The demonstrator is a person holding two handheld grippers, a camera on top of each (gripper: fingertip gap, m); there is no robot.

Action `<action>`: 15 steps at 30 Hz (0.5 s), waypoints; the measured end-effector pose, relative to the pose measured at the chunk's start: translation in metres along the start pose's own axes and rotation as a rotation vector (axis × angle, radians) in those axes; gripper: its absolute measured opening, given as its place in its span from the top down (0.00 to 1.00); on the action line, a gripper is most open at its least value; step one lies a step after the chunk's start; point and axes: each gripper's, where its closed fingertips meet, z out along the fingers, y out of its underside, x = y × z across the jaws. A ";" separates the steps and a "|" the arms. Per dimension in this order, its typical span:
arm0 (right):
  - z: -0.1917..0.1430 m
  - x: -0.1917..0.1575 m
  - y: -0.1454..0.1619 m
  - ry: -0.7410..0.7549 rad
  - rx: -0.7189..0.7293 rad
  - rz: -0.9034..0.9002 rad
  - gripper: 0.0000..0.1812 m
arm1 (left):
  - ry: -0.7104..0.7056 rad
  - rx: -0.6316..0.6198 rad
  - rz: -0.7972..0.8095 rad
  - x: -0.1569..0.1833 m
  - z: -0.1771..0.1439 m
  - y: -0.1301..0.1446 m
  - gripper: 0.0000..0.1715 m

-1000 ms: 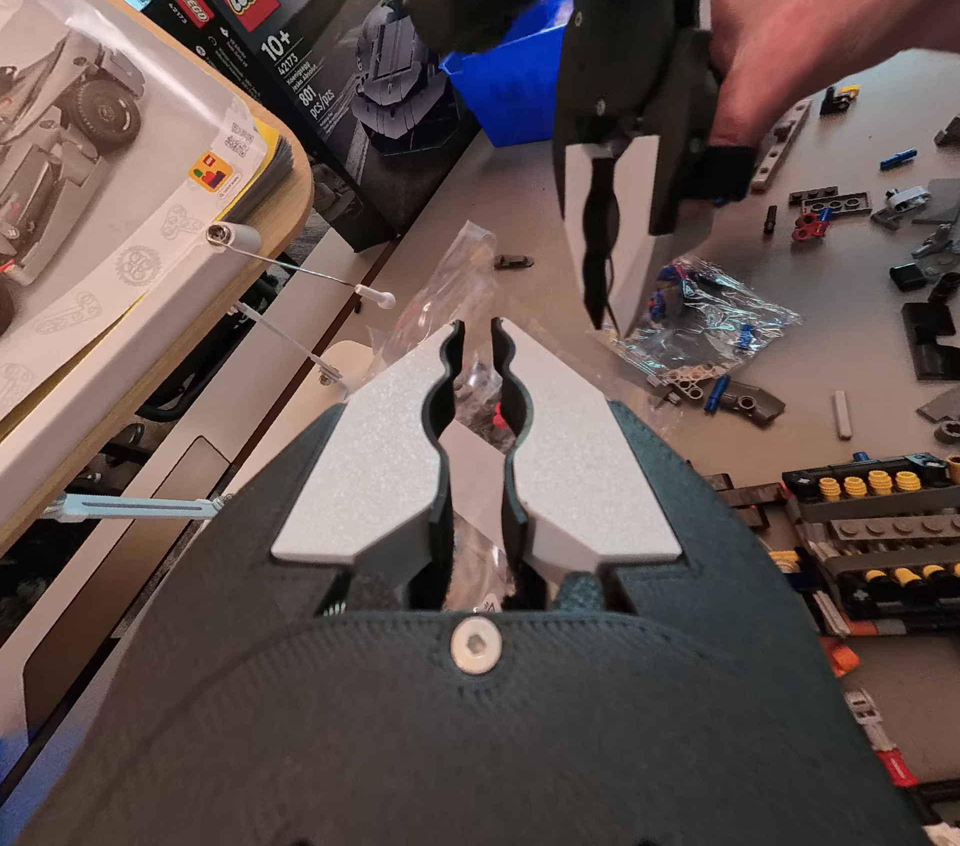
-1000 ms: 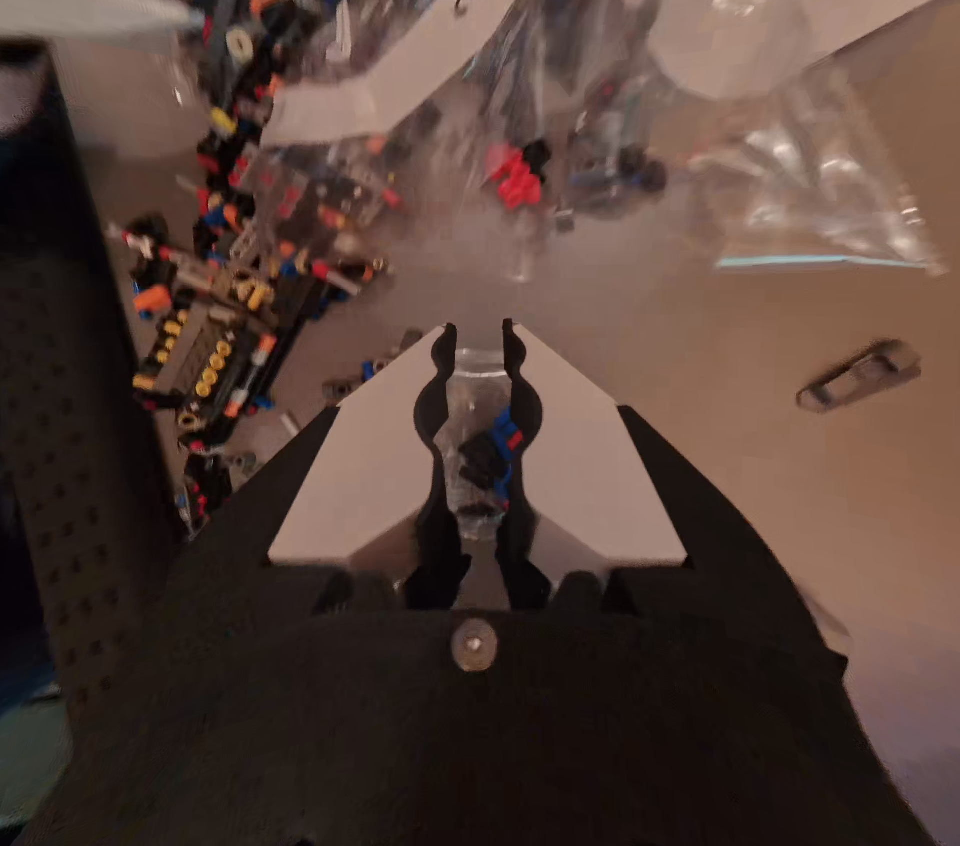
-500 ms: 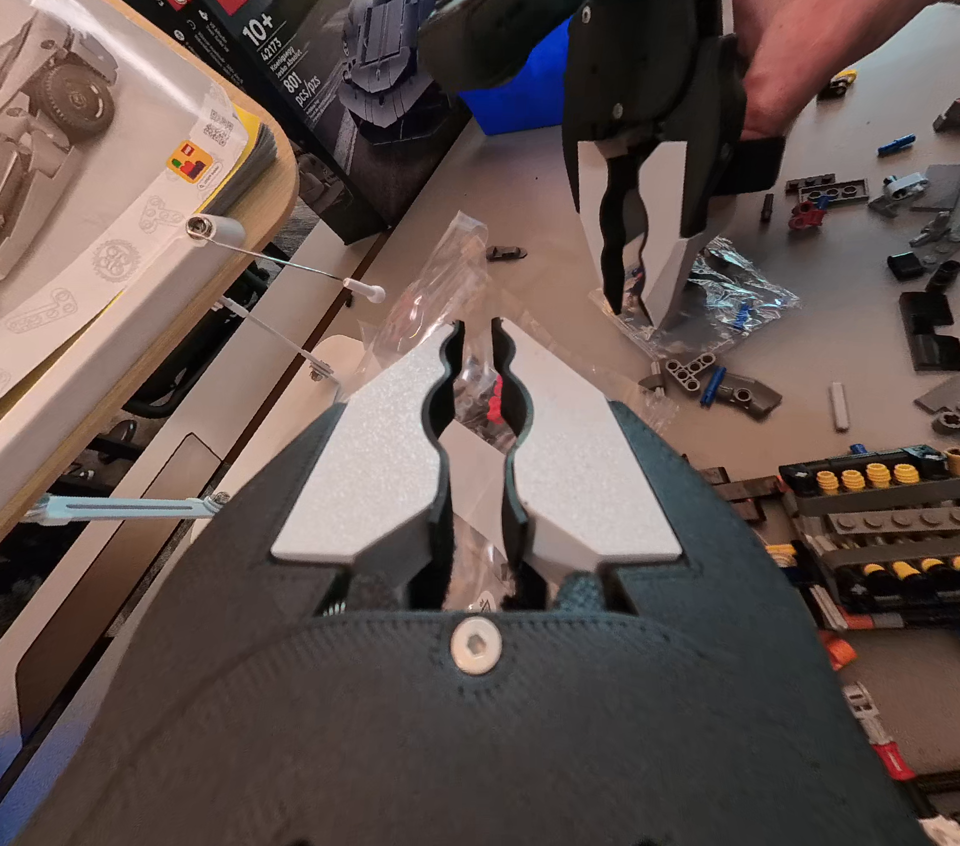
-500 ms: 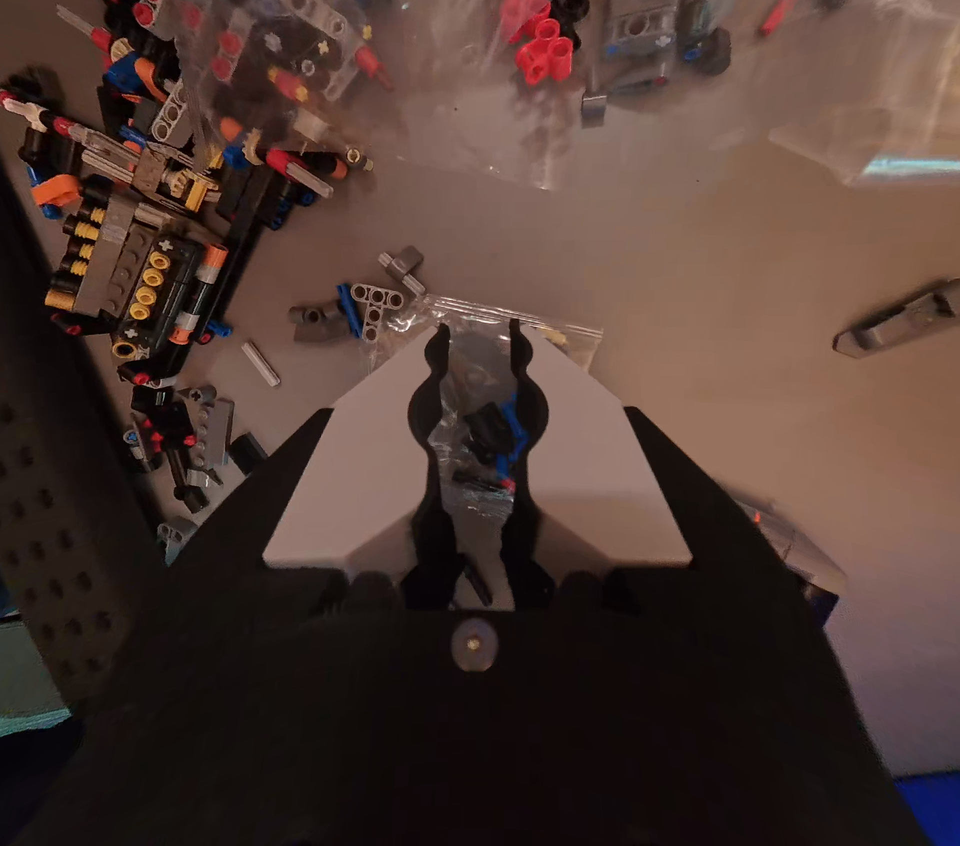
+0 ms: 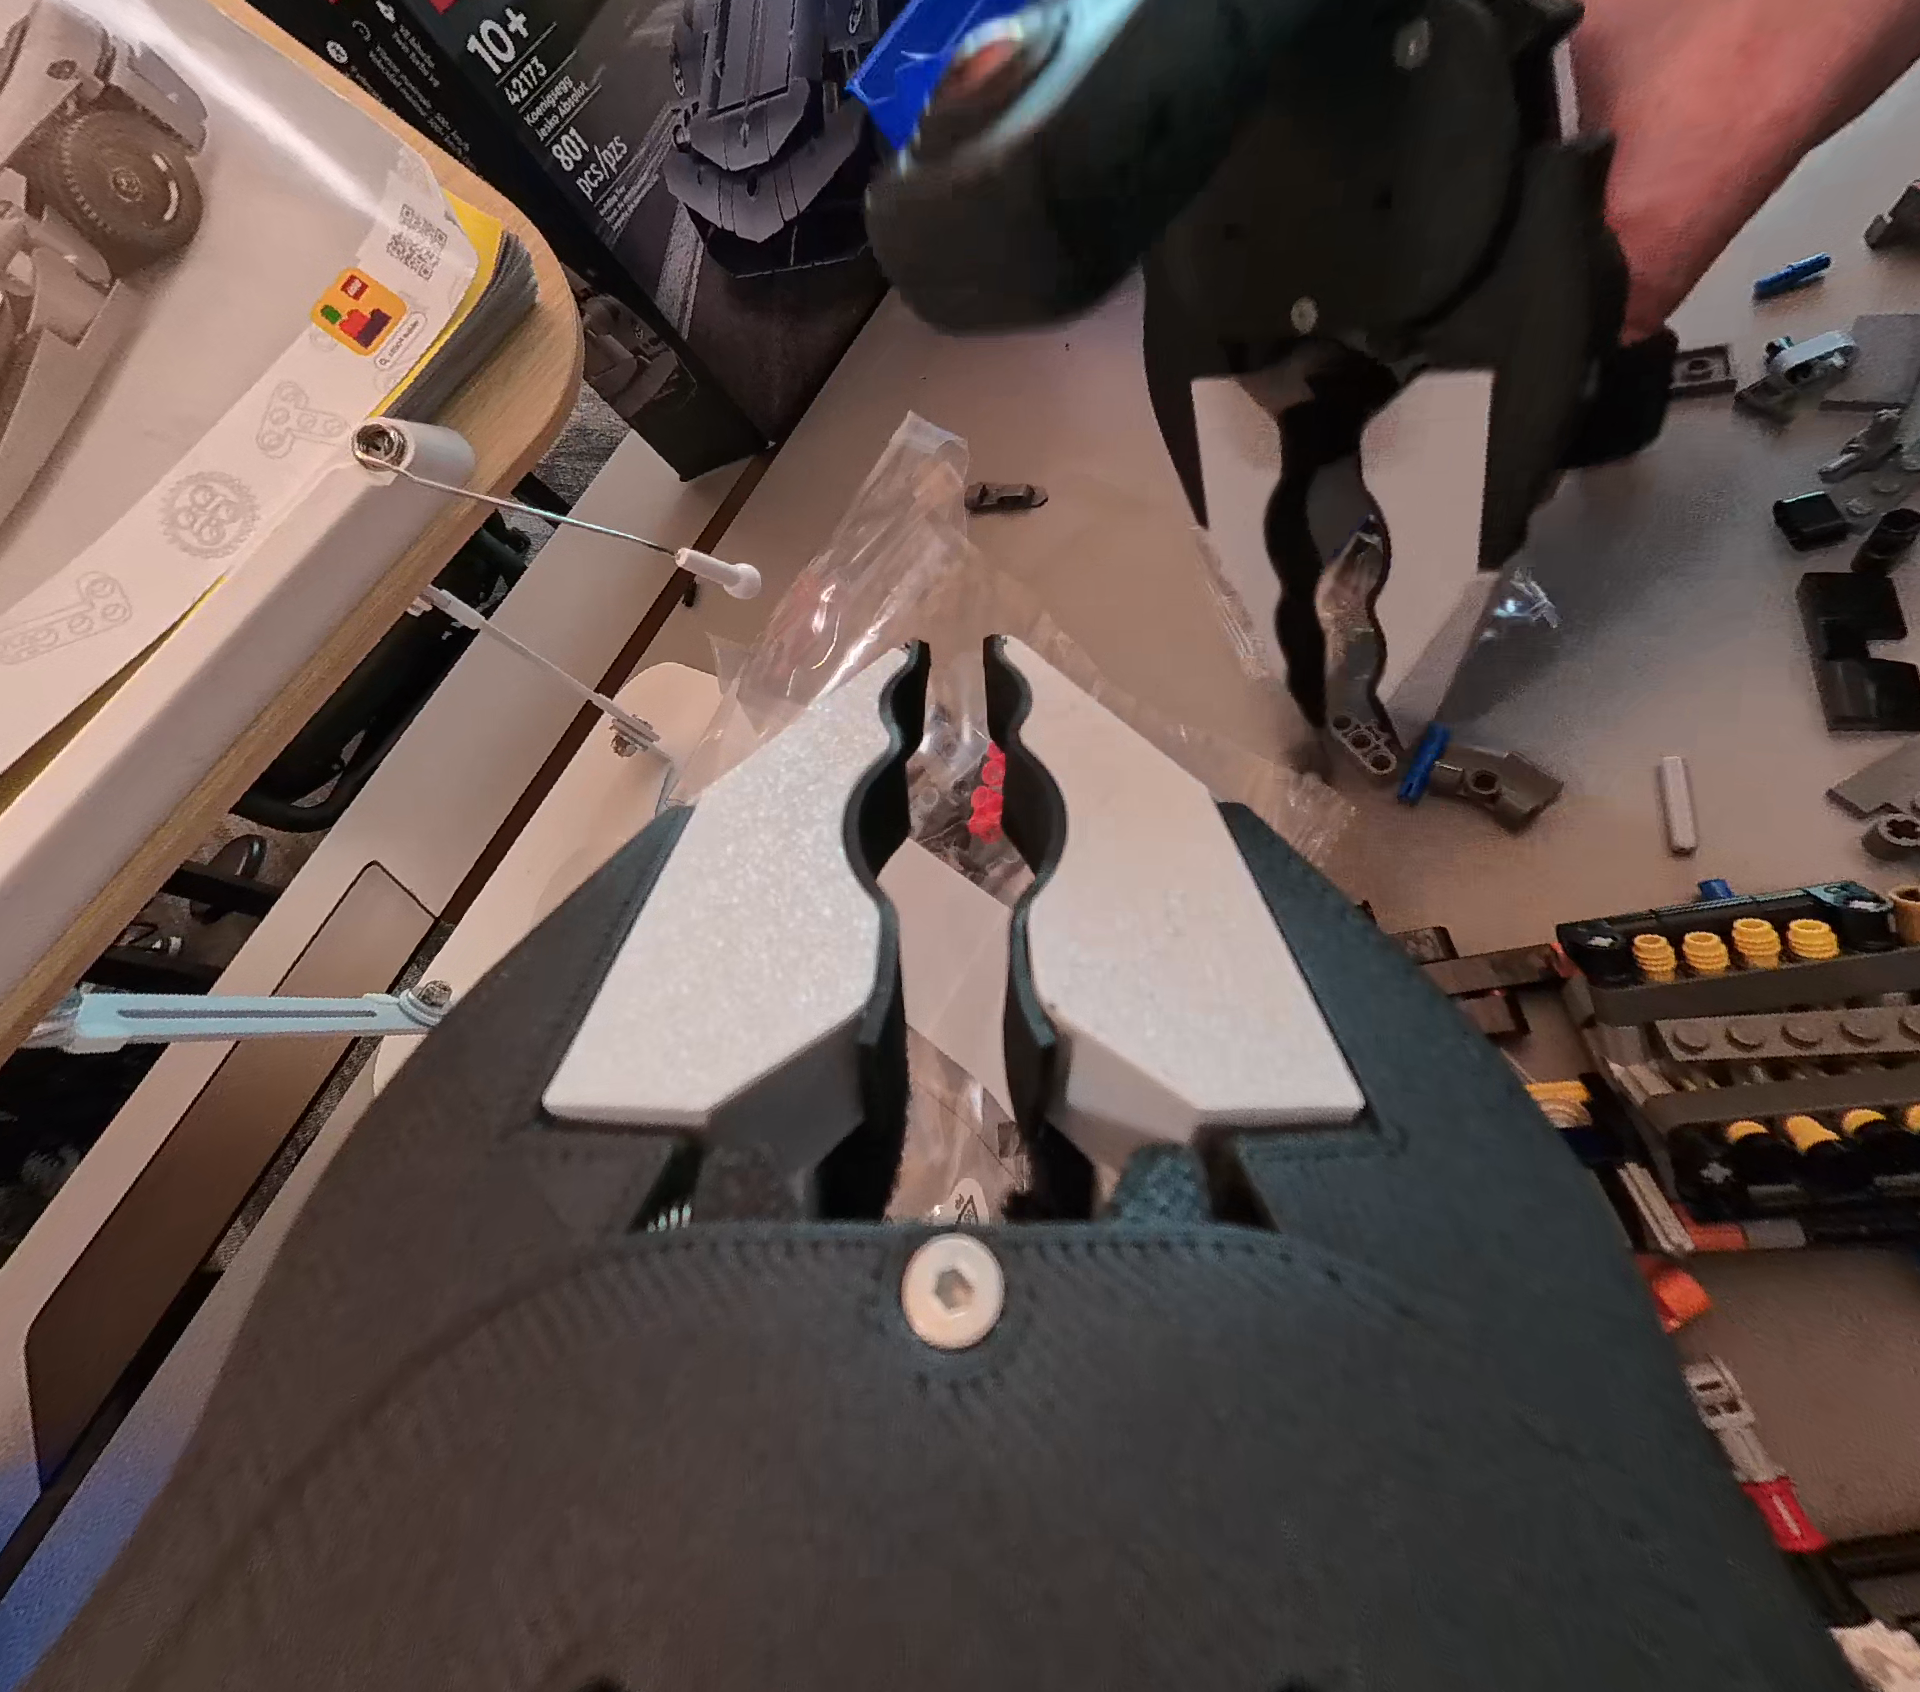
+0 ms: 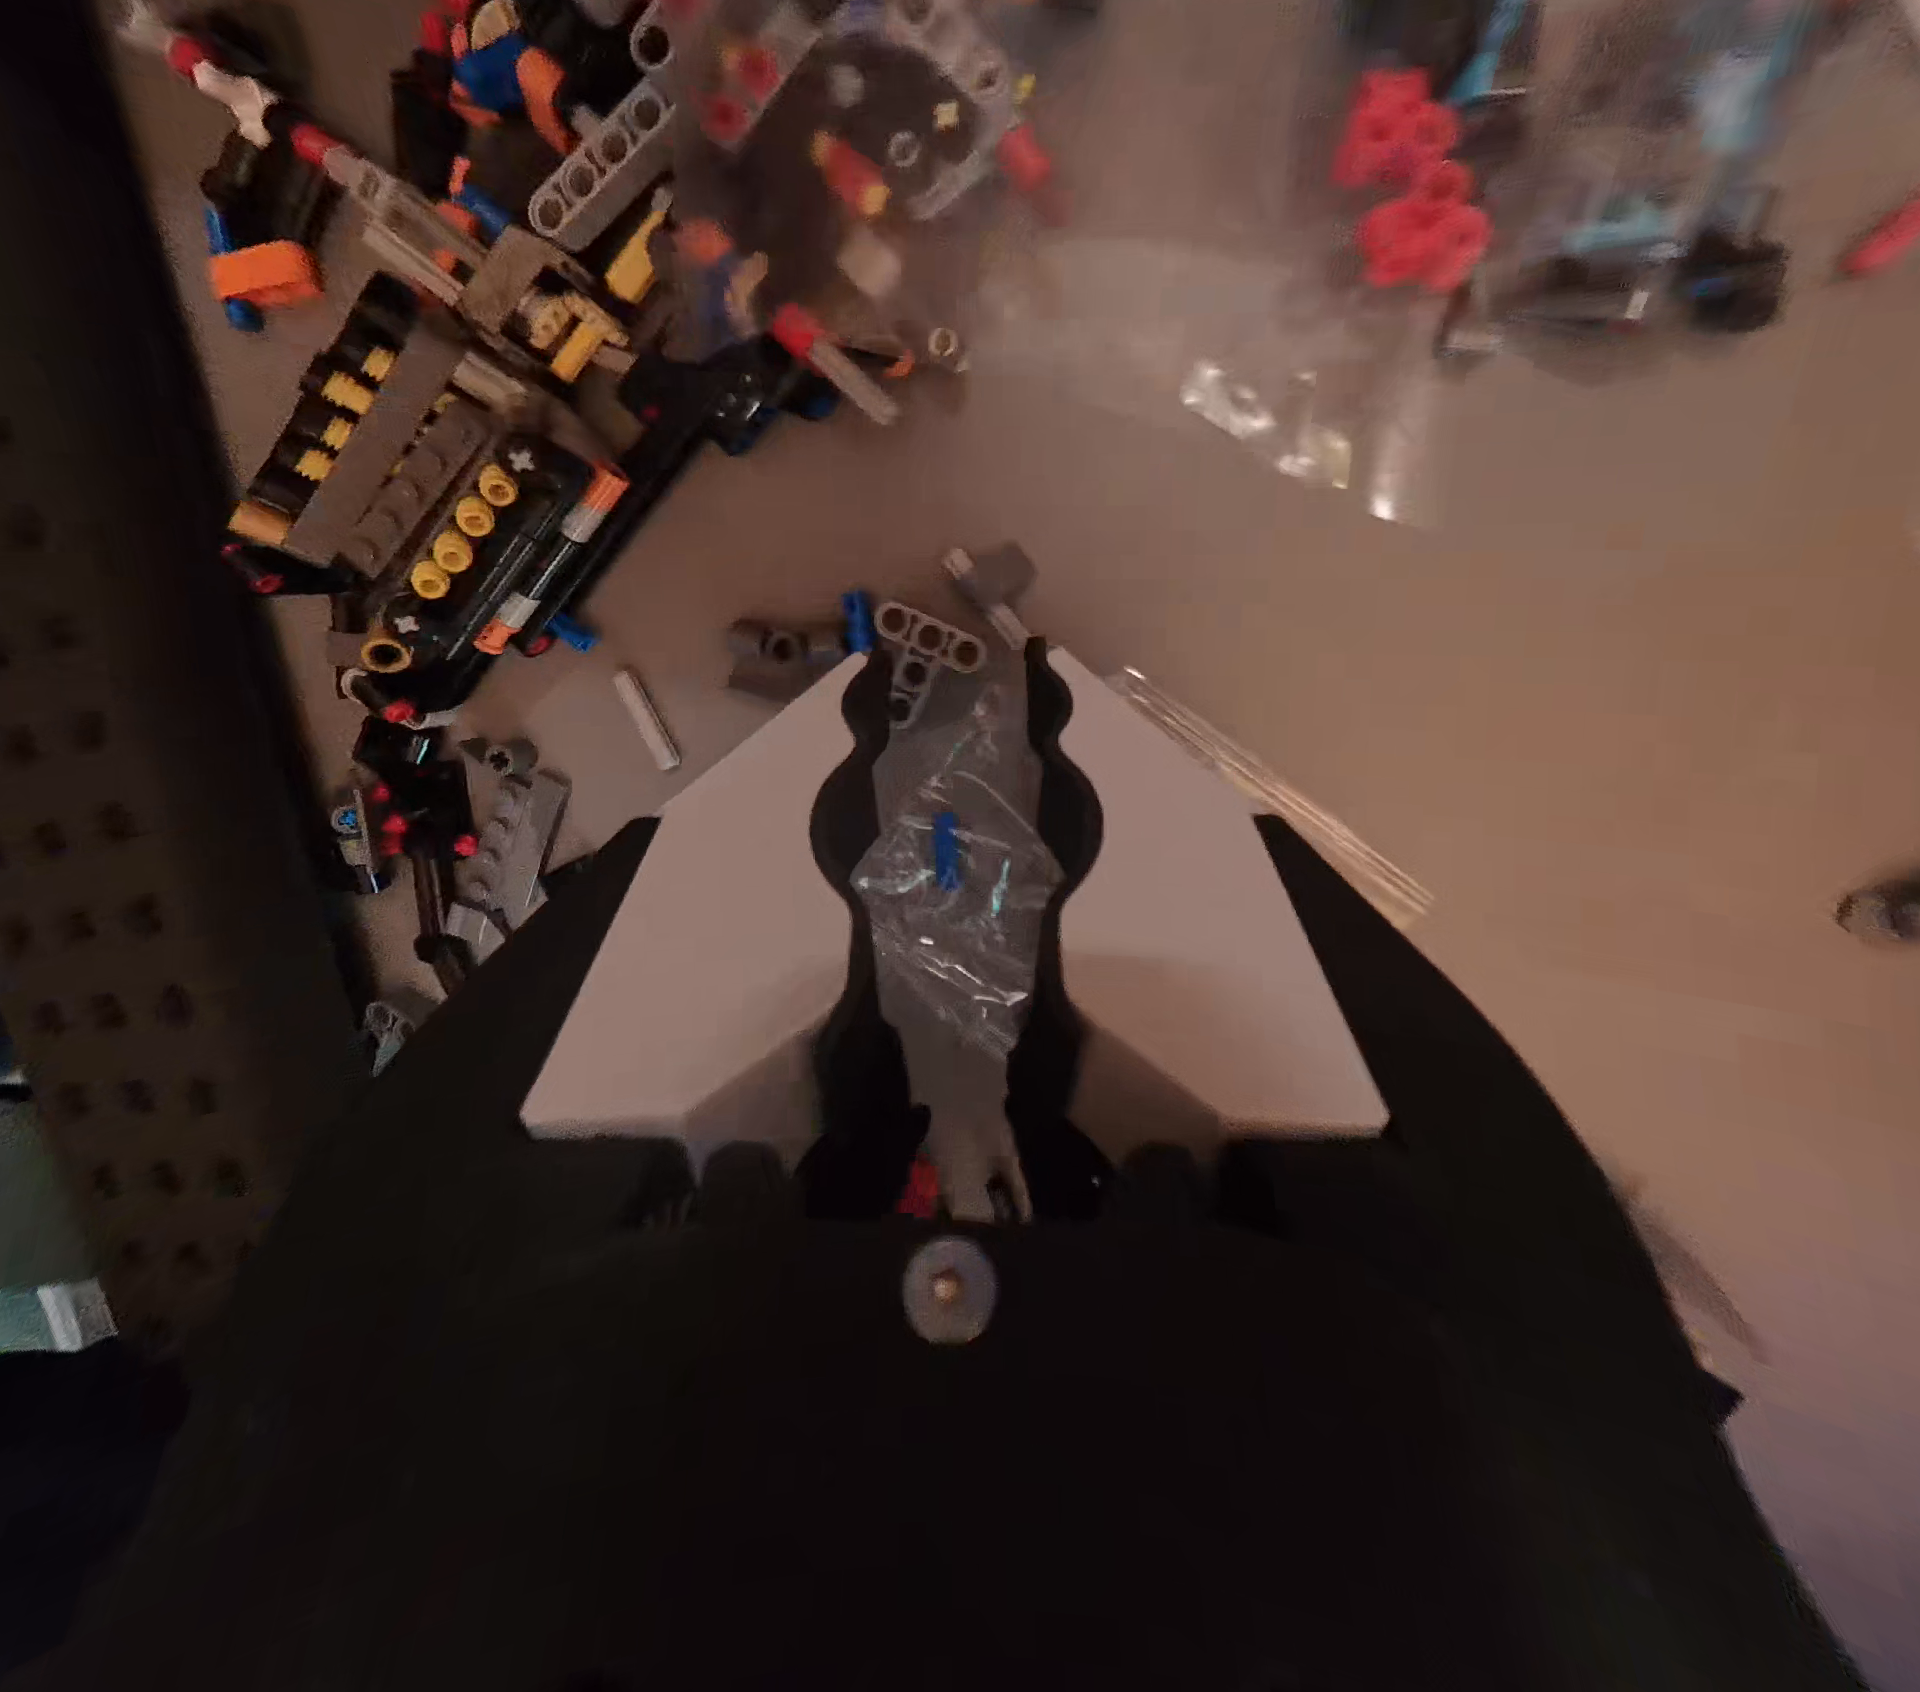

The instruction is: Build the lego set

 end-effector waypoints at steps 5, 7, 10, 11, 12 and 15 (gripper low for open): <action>0.008 -0.003 0.000 0.003 -0.036 -0.006 0.91 | -0.001 0.002 -0.003 -0.001 -0.001 0.000 0.95; 0.008 -0.003 0.000 -0.002 -0.033 -0.002 0.91 | 0.000 0.001 -0.001 0.000 0.000 0.000 0.95; 0.007 -0.004 0.001 -0.008 -0.034 -0.007 0.92 | 0.001 -0.001 0.002 0.000 0.000 0.000 0.95; 0.006 -0.005 0.001 -0.014 -0.028 -0.008 0.92 | 0.001 0.000 0.002 0.000 0.000 0.000 0.95; 0.004 -0.005 0.000 -0.020 -0.016 -0.007 0.92 | 0.000 0.001 0.001 0.000 0.000 -0.001 0.95; -0.006 -0.002 -0.010 -0.028 0.066 0.018 0.92 | -0.002 0.005 -0.002 -0.001 0.000 -0.001 0.95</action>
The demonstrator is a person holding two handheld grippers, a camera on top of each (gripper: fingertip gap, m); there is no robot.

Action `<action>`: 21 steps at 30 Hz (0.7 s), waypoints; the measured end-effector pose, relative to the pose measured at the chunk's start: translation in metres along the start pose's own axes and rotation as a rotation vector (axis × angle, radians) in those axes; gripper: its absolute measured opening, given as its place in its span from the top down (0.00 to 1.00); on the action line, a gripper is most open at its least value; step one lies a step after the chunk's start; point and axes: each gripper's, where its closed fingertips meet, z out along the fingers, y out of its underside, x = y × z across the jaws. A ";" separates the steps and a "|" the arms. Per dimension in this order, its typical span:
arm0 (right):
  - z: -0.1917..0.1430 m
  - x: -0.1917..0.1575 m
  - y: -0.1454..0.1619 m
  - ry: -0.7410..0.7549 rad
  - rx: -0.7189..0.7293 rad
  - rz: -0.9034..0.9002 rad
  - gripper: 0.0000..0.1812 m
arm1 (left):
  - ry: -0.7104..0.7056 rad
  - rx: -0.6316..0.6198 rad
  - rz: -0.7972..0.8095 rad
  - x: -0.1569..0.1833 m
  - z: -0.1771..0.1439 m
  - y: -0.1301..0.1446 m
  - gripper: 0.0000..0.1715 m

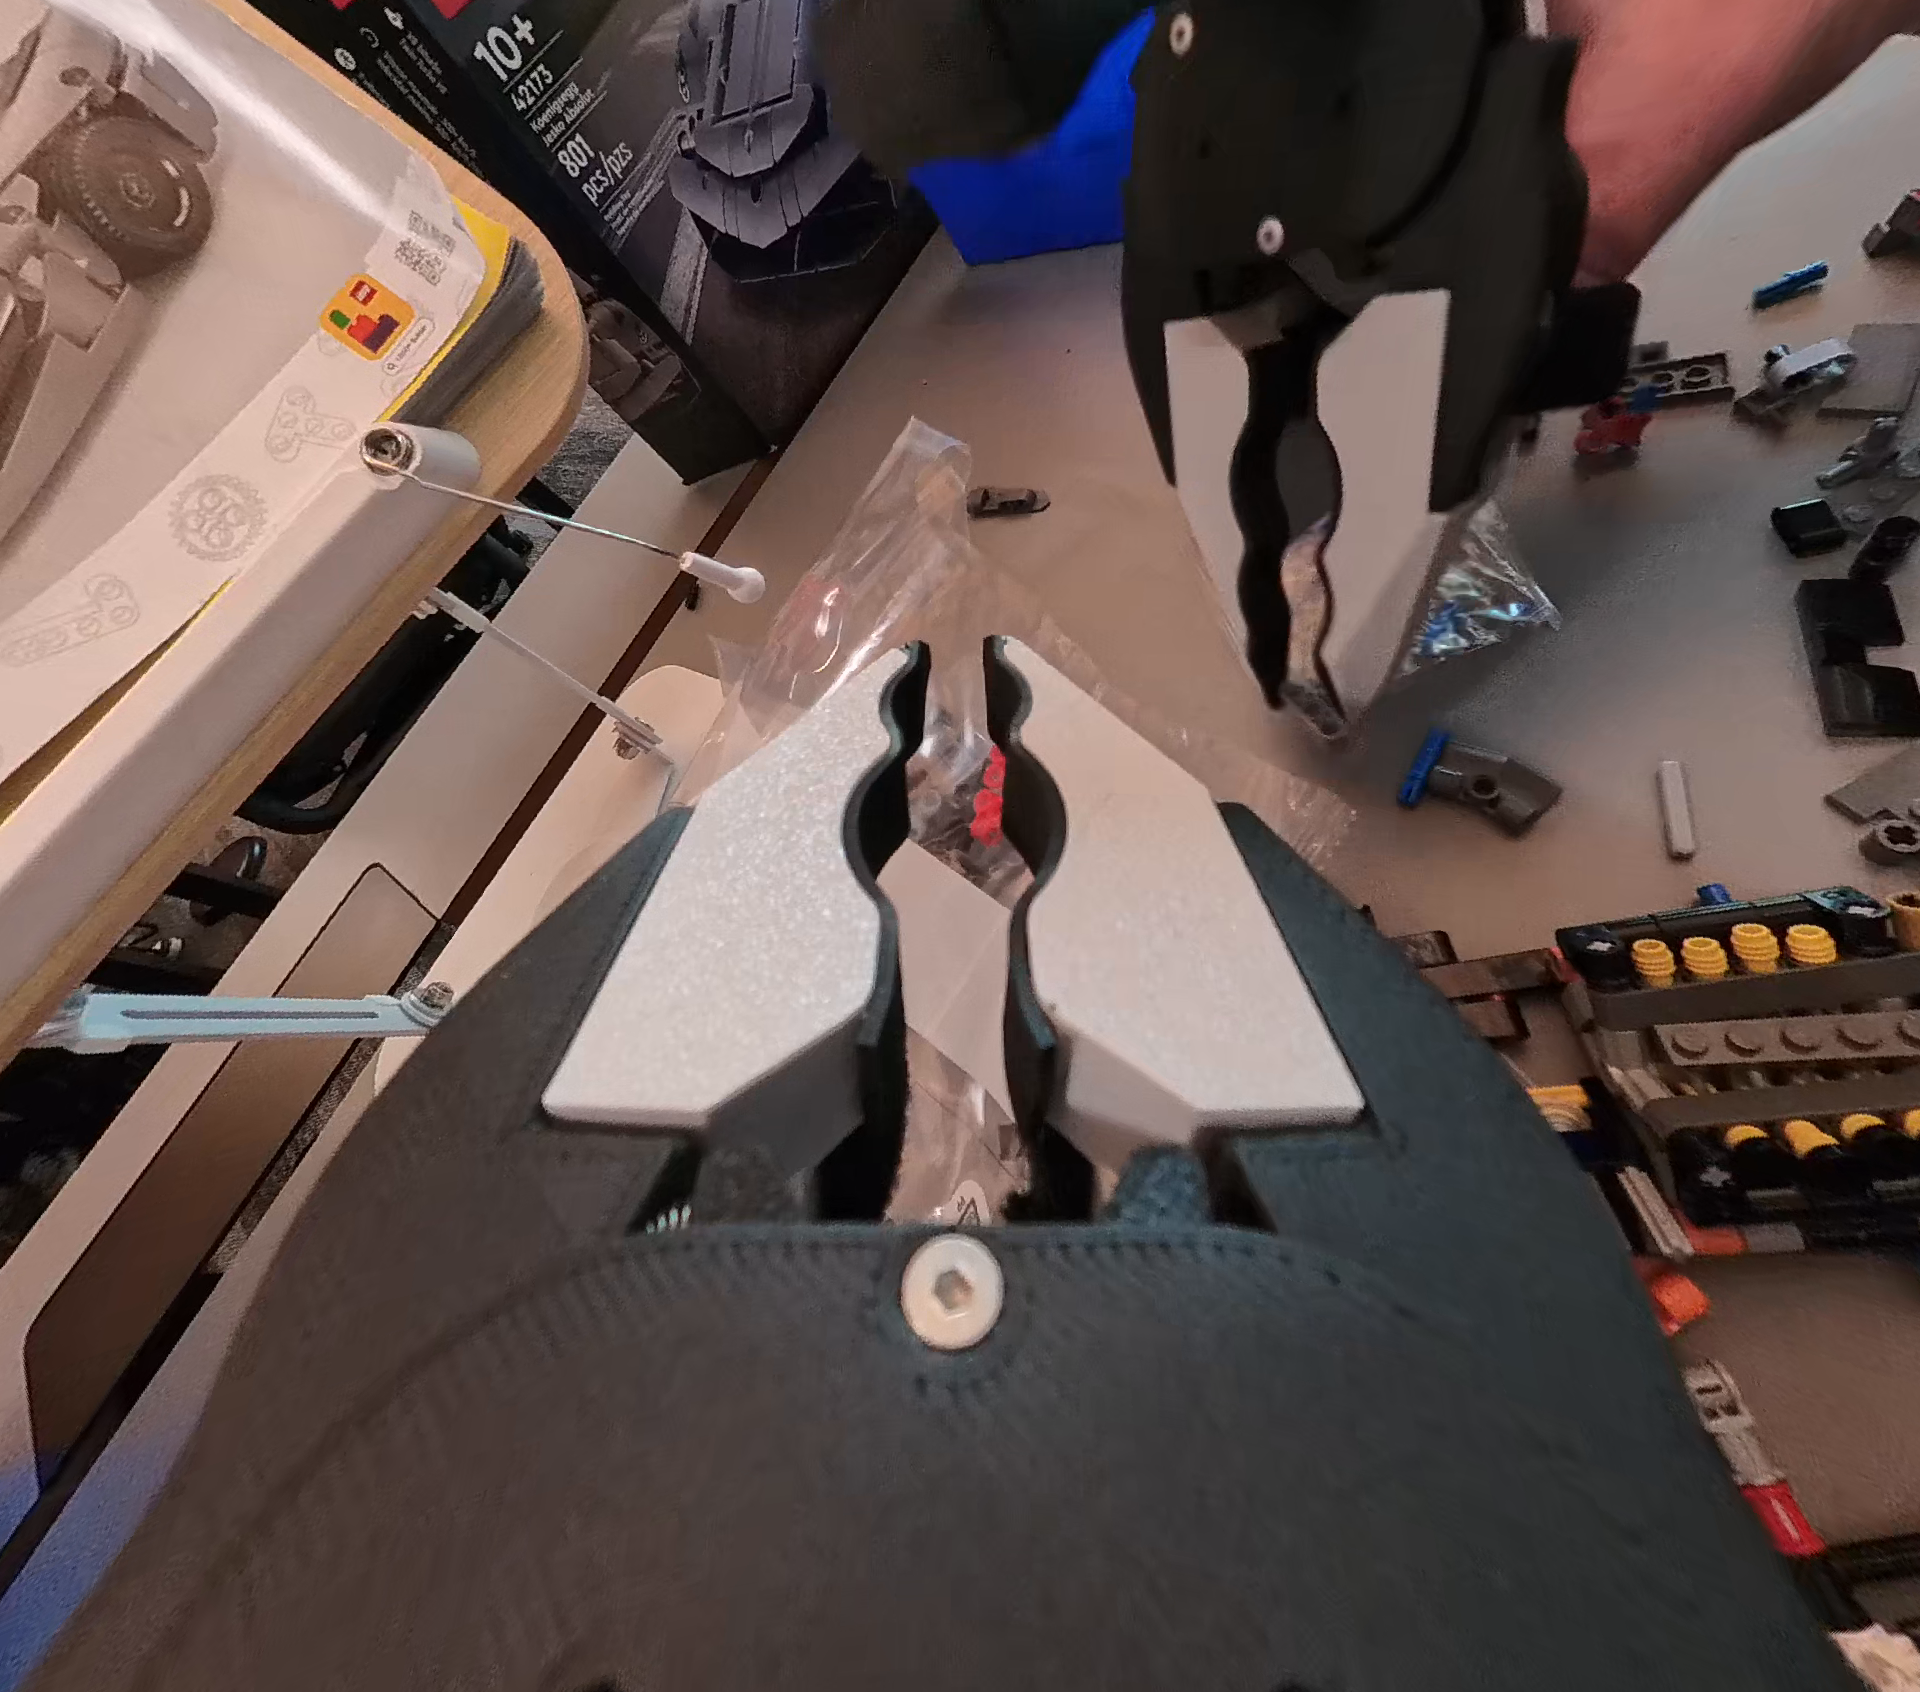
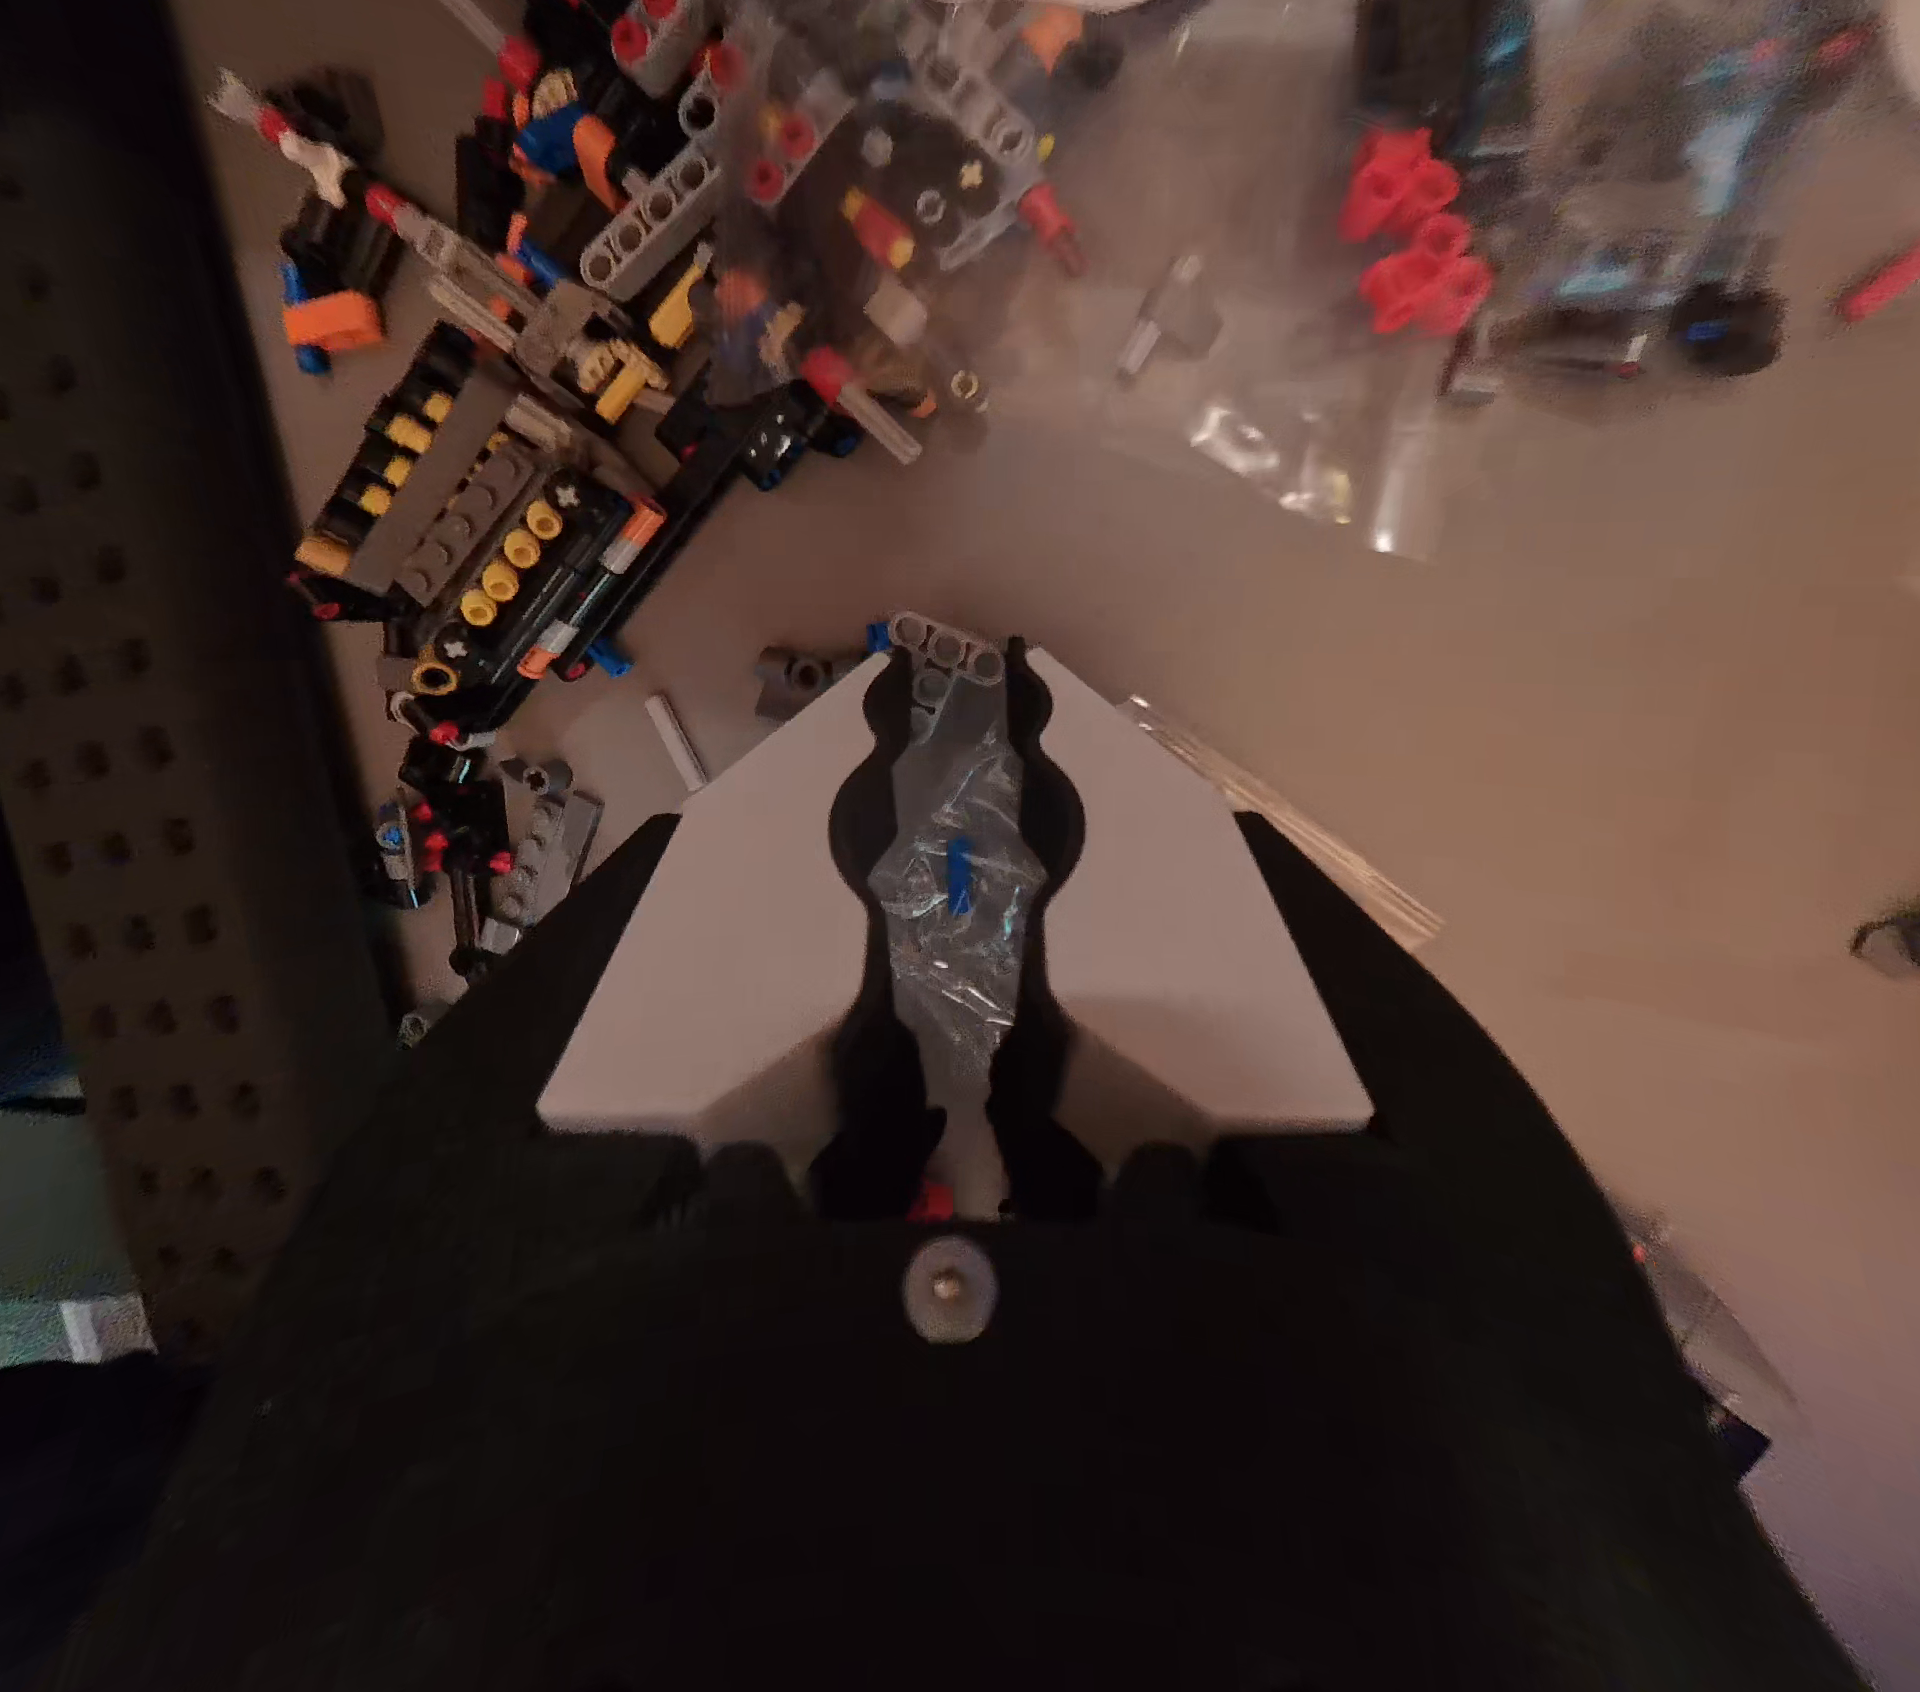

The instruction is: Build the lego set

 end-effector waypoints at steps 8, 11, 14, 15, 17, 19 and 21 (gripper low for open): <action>-0.036 0.040 -0.034 0.080 0.258 0.162 0.92 | -0.003 0.004 -0.010 -0.002 0.001 0.000 0.95; -0.032 0.049 -0.037 0.102 0.259 0.190 0.92 | -0.006 0.005 -0.013 -0.003 0.001 0.000 0.95; -0.023 0.064 -0.037 0.171 0.225 0.199 0.92 | -0.005 0.005 -0.016 -0.003 0.001 0.000 0.95; -0.022 0.067 -0.039 0.182 0.231 0.202 0.92 | -0.004 0.004 -0.017 -0.003 0.002 0.001 0.95; -0.021 0.072 -0.048 0.192 0.276 0.205 0.92 | -0.001 0.002 -0.018 -0.002 0.003 0.002 0.95; -0.021 0.065 -0.064 0.124 0.360 0.193 0.88 | 0.001 -0.003 -0.018 -0.002 0.004 0.003 0.95; -0.020 0.063 -0.066 0.086 0.357 0.213 0.86 | 0.000 -0.009 -0.017 -0.002 0.005 0.004 0.95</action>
